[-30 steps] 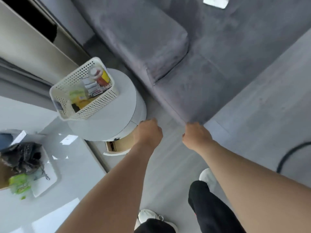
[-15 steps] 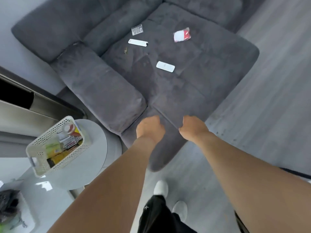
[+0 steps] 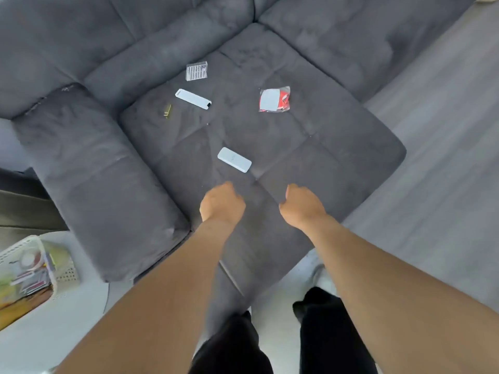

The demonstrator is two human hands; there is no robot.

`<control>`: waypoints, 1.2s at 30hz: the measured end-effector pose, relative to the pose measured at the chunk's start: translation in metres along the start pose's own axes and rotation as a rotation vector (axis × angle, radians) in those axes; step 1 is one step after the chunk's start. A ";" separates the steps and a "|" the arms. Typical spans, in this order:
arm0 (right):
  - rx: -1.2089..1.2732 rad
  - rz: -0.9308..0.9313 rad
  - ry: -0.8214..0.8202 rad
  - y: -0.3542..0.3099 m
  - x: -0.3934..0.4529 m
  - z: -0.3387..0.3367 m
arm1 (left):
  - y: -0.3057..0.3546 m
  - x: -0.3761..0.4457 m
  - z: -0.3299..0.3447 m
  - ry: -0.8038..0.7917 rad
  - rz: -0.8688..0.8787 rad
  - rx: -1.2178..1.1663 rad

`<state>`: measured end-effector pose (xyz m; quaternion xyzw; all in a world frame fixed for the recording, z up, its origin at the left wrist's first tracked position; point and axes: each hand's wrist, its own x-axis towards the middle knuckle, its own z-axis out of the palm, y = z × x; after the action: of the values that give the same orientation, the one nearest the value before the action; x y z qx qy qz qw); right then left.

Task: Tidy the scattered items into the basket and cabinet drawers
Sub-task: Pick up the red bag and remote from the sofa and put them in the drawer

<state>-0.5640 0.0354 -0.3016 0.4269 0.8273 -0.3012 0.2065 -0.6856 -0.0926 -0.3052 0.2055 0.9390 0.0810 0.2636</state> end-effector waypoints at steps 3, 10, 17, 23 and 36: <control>-0.049 -0.042 -0.075 0.014 0.060 -0.025 | 0.045 0.041 0.004 -0.023 -0.081 -0.035; -0.193 -0.169 -0.156 0.027 0.201 -0.063 | 0.095 0.127 0.039 -0.004 -0.366 -0.173; -0.194 -0.179 -0.109 0.026 0.315 -0.080 | 0.119 0.223 0.060 0.070 -0.495 -0.302; -0.259 -0.364 0.106 0.007 0.436 -0.072 | 0.147 0.323 0.077 0.165 -0.451 -0.419; -0.175 -0.713 0.168 0.003 0.505 -0.065 | 0.171 0.344 0.131 0.295 -0.406 -0.695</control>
<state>-0.8449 0.3748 -0.5577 0.1161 0.9607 -0.2460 0.0558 -0.8249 0.2148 -0.5307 -0.0984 0.9050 0.3675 0.1905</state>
